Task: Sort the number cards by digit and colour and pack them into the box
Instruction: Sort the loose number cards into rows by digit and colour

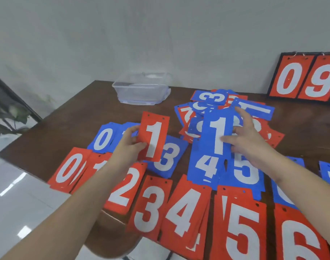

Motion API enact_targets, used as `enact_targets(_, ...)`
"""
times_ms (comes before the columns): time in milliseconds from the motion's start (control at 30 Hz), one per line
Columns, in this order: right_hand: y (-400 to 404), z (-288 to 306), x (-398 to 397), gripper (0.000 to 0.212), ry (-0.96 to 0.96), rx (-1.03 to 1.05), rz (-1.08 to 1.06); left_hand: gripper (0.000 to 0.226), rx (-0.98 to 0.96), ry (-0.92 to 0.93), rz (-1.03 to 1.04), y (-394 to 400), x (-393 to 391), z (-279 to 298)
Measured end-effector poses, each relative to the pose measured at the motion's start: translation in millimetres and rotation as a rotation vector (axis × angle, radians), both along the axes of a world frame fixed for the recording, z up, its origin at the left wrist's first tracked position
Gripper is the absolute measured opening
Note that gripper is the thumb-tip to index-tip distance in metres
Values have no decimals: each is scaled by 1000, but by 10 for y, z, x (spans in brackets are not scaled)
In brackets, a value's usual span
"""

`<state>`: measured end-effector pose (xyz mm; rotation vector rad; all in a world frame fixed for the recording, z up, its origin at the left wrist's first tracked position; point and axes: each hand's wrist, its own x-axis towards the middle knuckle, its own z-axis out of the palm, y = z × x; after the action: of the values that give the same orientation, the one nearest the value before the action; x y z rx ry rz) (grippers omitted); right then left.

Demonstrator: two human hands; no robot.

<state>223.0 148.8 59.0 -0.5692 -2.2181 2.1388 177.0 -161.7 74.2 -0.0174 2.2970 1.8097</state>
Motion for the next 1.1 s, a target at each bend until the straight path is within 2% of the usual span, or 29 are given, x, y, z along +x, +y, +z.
enact_targets(233, -557, -7, 114, 88, -1, -7, 70, 46, 37, -22, 200, -756, 345, -62)
enact_targets(400, -850, -1, 164, 86, 9, -14, 98, 39, -30, -15, 277, -1200, 493, -138)
enact_targets(567, -1102, -4, 175, 79, -13, -40, 91, 35, -14, -28, 282, -1468, 568, -183)
enact_targets(733, -1395, 33, 157, 60, -19, -55, 136, 23, -34, 8, 267, -1647, 586, -133)
enact_targets(933, -1880, 75, -74, 36, 34, 18, 124, 26, -133, -10, 228, -1938, 564, -161)
enact_targets(1033, -2077, 56, -323, 34, 46, 53, 145, 27, -165, -6, 213, -2026, 536, -182)
enact_targets(1100, -2168, 46, -565, 40, 32, 79, 161, 28, -181, -12, 215, -2062, 507, -188)
